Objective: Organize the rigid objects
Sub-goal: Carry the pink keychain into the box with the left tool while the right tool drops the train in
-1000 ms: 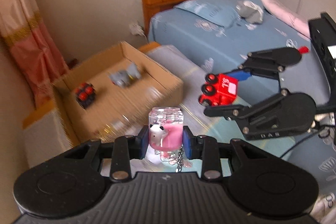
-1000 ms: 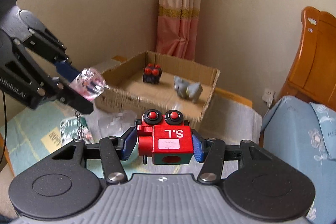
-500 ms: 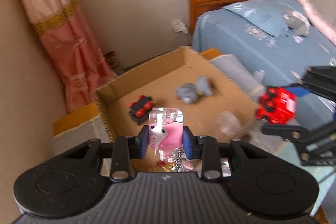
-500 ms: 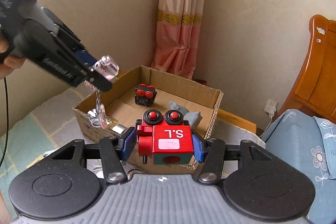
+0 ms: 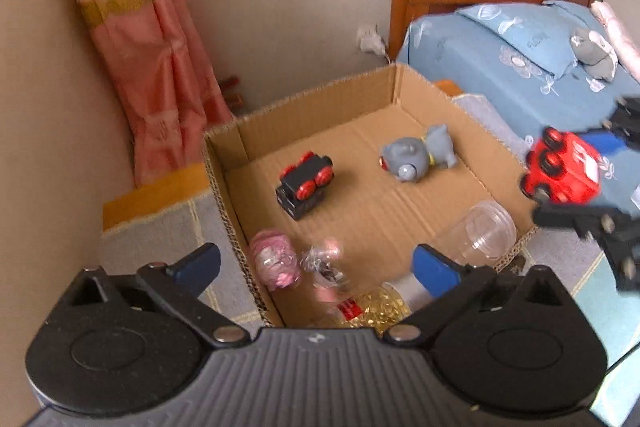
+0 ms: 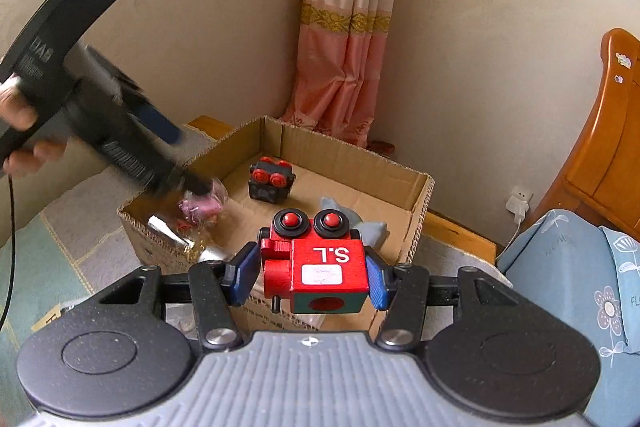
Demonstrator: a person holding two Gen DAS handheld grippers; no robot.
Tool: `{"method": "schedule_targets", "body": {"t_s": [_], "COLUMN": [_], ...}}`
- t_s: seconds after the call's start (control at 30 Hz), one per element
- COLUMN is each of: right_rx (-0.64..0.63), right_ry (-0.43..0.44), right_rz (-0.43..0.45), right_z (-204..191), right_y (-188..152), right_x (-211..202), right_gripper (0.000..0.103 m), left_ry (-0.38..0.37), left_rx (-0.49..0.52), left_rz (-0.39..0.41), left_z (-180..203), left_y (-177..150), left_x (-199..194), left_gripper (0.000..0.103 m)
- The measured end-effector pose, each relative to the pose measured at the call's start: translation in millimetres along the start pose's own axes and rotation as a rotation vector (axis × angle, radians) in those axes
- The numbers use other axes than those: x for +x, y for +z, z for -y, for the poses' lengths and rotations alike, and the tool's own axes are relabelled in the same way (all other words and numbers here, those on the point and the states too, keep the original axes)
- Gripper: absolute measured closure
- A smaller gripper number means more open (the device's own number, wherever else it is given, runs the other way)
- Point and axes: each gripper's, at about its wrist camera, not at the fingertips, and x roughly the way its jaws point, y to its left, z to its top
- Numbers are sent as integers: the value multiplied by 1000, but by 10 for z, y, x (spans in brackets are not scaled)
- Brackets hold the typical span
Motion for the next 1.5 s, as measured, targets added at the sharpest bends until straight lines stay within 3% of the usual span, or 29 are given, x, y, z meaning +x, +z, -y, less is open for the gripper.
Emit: {"method": "schedule_targets", "body": {"t_s": [0.6, 0.67, 0.7, 0.73, 1.2, 1.5], "right_rx": [108, 128, 134, 138, 101, 155], "right_ry": [-74, -73, -76, -78, -44, -22], "right_rz": [-64, -71, -63, -49, -64, -47], "right_z": [480, 526, 528, 522, 239, 9], "right_y": [611, 646, 640, 622, 247, -214], "right_x": [817, 879, 872, 843, 329, -39], "right_gripper": [43, 20, 4, 0, 0, 0], "left_ry": [-11, -4, -2, -1, -13, -12], "left_rx": [-45, -46, -45, -44, -58, -94], "left_rz": [93, 90, 88, 87, 93, 141], "left_z": [-80, -87, -82, -77, 161, 331], "left_y": [-596, -620, -637, -651, -811, -1004], "left_x": [-500, -492, -489, -485, -622, -828], "left_gripper": [1, 1, 1, 1, 1, 1]}}
